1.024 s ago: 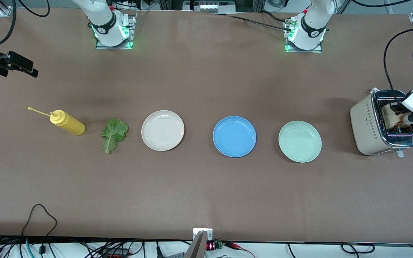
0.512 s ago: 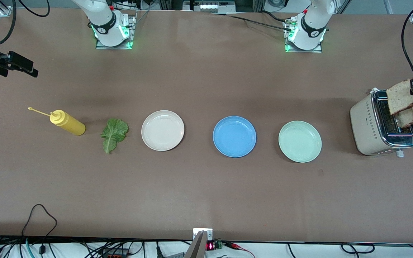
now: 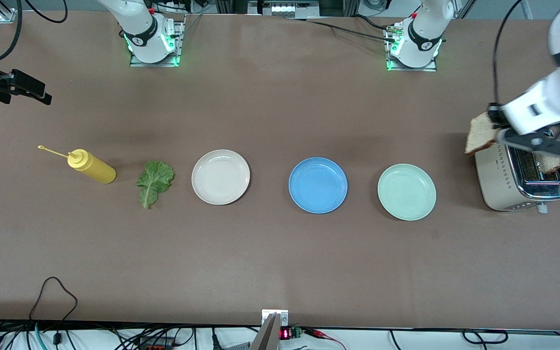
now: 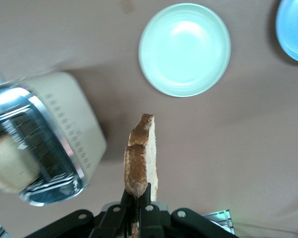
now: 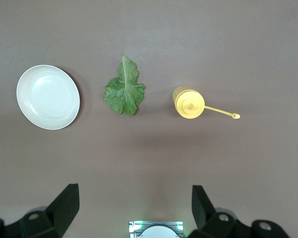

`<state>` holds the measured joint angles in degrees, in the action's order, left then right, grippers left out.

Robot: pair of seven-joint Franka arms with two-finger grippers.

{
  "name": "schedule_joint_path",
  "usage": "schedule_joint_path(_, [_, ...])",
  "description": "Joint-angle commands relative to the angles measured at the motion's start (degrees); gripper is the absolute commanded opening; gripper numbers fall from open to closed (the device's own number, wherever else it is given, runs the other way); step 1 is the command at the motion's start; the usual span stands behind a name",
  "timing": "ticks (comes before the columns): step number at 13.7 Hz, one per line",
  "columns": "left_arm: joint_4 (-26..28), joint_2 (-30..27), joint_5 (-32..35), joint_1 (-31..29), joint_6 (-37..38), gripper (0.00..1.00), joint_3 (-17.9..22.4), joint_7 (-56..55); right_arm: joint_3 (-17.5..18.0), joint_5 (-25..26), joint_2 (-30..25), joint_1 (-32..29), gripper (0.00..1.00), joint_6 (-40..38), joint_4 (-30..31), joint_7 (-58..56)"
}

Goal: Make sandwich in blue plate with both arms
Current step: 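Carry the toast to the blue plate while the right gripper reaches the lettuce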

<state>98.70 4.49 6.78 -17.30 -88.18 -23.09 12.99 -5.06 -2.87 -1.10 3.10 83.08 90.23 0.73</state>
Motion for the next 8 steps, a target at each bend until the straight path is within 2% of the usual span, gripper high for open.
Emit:
schedule_joint_path(1, [-3.59,6.39,-1.41,1.38,0.64,0.01,-4.06,-1.39,0.13,0.67,0.40,-0.03,1.00,-0.72,-1.20,-0.38])
schedule_joint_path(3, [-7.71,13.93,-8.41,4.90,-1.37,0.01,-4.86,-5.76,0.13,0.67,0.40,-0.03,1.00,-0.81,-1.20,-0.20])
schedule_joint_path(5, [-8.78,17.82,-15.70,6.83,-7.76,0.01,-5.12,-11.38,0.13,0.67,0.40,-0.12,1.00,-0.72,-1.20,-0.20])
schedule_joint_path(8, [-8.08,23.96,-34.92,9.04,-21.64,0.01,-5.13,-15.19,0.13,0.50,0.58,-0.20,1.00,-0.99,-1.20,-0.20])
